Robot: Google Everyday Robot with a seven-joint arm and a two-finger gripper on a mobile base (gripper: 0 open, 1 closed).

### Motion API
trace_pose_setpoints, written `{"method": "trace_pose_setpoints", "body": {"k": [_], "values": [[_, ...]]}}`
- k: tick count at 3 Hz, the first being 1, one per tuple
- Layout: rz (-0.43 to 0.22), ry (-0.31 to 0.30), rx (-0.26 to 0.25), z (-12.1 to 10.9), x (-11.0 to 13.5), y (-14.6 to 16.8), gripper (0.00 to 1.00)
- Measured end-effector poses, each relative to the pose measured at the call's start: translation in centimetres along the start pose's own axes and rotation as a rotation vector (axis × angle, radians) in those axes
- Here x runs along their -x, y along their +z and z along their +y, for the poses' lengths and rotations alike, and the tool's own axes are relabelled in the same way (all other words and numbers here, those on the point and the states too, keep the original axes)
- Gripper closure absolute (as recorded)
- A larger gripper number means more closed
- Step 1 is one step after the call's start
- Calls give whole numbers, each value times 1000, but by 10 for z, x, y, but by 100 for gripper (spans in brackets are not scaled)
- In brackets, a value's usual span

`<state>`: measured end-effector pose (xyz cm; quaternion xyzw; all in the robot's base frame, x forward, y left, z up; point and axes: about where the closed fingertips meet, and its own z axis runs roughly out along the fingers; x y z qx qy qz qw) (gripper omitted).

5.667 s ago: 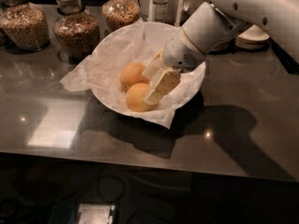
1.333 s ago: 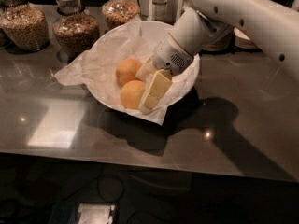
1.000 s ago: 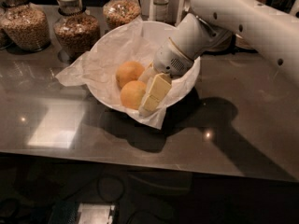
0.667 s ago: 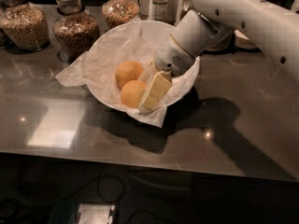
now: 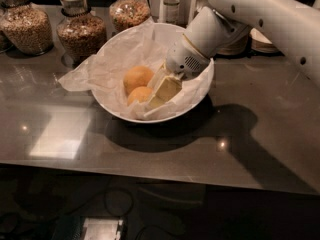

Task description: Pick orange from white bowl

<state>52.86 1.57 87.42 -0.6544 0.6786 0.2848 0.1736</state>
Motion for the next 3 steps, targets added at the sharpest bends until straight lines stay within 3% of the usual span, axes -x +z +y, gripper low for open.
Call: {"method": "trace_pose_setpoints", "body": {"k": [2, 3], "values": [[11, 17, -1, -4, 1, -1, 100], [41, -14, -51, -10, 13, -19, 100]]}}
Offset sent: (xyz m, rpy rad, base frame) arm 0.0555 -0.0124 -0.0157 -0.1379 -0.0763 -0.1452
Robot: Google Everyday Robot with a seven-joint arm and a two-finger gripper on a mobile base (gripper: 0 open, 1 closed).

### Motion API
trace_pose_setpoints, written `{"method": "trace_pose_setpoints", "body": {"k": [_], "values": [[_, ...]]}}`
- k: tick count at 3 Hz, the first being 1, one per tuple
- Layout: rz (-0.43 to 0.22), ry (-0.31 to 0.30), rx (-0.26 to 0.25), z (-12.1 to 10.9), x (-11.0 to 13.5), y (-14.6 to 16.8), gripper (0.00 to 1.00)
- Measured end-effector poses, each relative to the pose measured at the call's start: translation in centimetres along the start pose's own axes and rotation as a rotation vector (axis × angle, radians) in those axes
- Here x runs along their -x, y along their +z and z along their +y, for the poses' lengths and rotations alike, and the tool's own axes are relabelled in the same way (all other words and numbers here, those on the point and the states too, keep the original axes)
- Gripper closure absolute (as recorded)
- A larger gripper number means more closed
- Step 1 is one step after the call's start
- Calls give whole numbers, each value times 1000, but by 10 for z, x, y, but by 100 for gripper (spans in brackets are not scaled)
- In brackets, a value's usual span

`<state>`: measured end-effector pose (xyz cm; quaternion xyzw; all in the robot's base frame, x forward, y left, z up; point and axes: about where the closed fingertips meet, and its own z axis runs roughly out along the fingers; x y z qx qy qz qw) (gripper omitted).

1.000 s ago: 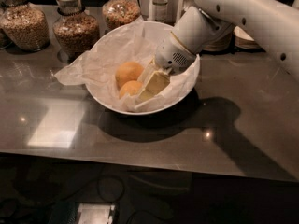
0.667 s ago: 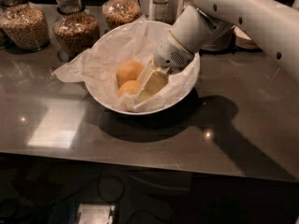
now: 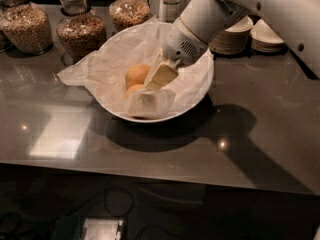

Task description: Pick orange from white bowl

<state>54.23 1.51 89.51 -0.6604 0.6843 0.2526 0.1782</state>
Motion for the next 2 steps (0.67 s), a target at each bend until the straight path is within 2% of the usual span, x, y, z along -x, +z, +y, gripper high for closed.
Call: {"method": "trace_pose_setpoints", "body": {"k": [1, 2], "values": [[0, 0, 0, 0, 2, -3, 99], [26, -37, 59, -17, 1, -5, 80]]}}
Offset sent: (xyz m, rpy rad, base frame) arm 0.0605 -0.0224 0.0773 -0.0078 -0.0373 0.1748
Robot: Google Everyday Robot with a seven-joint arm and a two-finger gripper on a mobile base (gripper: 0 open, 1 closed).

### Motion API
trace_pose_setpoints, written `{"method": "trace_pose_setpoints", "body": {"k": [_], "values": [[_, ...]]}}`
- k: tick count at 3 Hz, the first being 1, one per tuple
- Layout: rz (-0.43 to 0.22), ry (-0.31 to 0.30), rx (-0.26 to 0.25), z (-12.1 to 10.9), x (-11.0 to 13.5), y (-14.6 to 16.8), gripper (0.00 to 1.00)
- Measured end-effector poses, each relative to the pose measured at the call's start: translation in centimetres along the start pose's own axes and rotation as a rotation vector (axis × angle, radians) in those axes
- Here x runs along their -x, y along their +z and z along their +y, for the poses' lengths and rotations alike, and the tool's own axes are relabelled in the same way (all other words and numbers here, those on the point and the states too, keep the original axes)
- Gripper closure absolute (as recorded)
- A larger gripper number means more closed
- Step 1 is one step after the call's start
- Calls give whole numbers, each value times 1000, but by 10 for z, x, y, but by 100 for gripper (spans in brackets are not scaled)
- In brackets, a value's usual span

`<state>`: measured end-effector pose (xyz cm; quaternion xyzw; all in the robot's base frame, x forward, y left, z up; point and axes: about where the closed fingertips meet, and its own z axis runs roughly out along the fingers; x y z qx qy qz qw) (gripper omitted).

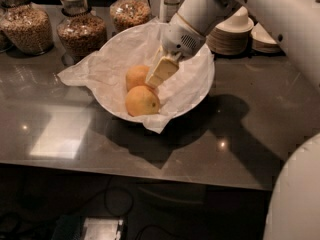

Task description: Pick orange from white bowl

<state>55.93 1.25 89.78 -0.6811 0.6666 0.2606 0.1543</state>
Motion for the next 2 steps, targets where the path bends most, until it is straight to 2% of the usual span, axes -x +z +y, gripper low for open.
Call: {"method": "trace_pose_setpoints", "body": {"k": [1, 2], "values": [[3, -69, -21, -15, 16, -36, 57], [-39, -127, -58, -24, 29, -52, 33]]}}
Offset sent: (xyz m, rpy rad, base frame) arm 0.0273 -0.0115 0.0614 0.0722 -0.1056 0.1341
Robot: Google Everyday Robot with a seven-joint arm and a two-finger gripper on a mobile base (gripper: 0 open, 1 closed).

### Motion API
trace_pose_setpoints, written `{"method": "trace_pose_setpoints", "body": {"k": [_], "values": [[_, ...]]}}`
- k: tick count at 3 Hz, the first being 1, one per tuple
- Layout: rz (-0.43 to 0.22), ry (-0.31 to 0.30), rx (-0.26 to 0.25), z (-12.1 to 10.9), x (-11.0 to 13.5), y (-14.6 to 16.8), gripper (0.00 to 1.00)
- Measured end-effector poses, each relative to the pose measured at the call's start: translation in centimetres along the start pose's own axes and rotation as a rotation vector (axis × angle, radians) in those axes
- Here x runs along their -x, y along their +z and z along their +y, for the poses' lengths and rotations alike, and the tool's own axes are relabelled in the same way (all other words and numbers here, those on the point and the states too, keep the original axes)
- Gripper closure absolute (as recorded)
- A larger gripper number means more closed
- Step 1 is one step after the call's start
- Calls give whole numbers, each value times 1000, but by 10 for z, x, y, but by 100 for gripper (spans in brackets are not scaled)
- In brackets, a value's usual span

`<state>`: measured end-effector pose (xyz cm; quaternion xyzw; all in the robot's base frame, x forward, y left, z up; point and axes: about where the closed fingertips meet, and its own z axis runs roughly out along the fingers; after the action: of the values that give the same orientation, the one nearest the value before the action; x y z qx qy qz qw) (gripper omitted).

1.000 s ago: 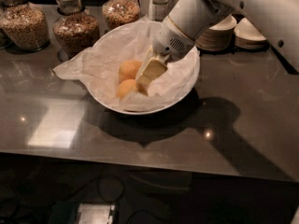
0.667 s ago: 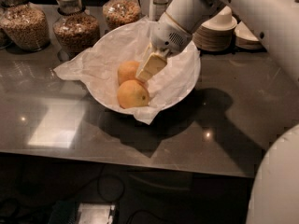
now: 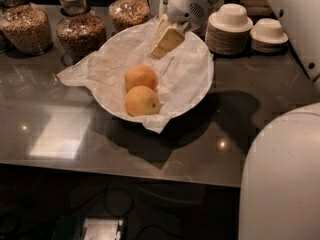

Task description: Pick orange from white bowl

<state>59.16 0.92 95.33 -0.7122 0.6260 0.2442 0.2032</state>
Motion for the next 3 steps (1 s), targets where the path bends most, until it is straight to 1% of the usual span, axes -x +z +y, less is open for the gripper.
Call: {"method": "trace_pose_setpoints", "body": {"k": [1, 2, 3], "values": [[-41, -36, 10, 4, 4, 9, 37], [-84, -53, 11, 28, 5, 18, 44], [-122, -25, 20, 56, -6, 37, 52]]}}
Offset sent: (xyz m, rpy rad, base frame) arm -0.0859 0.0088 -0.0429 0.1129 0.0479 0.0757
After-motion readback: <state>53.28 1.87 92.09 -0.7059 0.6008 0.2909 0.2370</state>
